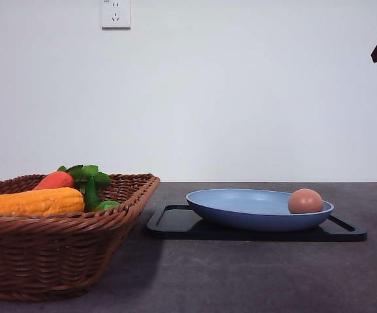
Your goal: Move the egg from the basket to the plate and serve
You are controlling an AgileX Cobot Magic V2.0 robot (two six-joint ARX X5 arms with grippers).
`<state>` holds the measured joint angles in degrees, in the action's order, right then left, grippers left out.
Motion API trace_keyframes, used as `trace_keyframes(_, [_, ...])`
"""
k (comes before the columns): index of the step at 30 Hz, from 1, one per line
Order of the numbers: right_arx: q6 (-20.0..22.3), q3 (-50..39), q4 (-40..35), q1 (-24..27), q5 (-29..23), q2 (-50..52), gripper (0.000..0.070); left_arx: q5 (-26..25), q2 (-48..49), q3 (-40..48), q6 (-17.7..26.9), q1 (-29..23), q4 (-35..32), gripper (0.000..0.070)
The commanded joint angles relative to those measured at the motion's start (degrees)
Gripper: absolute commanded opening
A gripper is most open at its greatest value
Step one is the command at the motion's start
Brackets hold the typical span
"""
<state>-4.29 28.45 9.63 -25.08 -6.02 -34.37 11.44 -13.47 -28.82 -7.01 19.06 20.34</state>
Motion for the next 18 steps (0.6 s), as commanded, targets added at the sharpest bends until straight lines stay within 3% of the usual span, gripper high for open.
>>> trace_keyframes(1, [0.2, 0.3, -0.6, -0.3, -0.1, -0.2, 0.0000, 0.0, 2.0, -0.2, 0.3, -2.0, -0.6, 0.0000])
trace_keyframes(10, [0.2, 0.3, -0.6, -0.3, -0.1, -0.2, 0.0000, -2.7, 8.9, 7.2, -0.1, -15.7, -0.9, 0.0000])
trace_keyframes(18, [0.2, 0.3, -0.6, -0.3, -0.1, -0.2, 0.0000, -4.8, 10.7, 20.7, -0.2, -19.2, -6.9, 0.0000])
